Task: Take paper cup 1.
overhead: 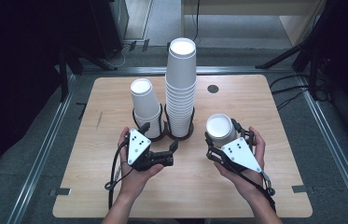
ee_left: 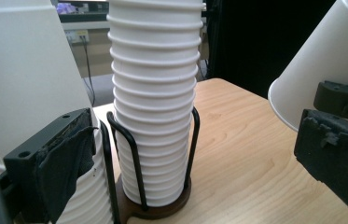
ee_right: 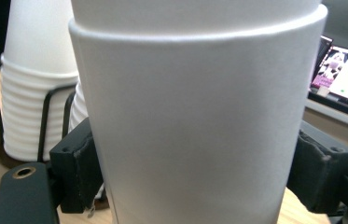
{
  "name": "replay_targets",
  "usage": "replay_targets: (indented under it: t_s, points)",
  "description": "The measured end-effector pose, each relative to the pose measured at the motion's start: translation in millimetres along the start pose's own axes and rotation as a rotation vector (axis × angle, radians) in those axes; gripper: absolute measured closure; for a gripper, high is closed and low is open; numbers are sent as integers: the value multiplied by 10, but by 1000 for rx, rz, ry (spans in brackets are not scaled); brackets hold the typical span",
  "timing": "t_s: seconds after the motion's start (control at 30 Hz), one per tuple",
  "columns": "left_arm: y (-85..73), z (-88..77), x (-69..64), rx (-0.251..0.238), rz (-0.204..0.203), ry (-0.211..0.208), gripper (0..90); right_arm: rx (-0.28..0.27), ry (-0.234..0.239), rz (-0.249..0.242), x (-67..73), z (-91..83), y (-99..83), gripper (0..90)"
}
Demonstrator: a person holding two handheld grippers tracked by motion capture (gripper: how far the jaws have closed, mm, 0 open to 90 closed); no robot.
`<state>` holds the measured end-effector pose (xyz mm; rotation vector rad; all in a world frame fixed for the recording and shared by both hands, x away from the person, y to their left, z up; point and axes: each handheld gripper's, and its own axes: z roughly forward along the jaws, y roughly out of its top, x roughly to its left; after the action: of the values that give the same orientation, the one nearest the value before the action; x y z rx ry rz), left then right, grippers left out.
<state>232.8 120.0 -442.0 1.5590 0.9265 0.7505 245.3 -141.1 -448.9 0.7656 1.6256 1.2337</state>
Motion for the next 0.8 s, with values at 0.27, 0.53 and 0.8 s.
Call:
replay_targets:
  t_s: [0.27, 0.53, 0.8]
  points:
    - [-38, -26, -87, 19, 18, -85, 0, -3, -10, -205, 114, -30, -142, 169]
    - [-67, -29, -186, 31, 37, -183, 0, -20, 4, -354, 254, -38, -200, 169]
    - [-90, -32, -264, 42, 80, -251, 0, -13, 22, -419, 360, -19, -261, 168]
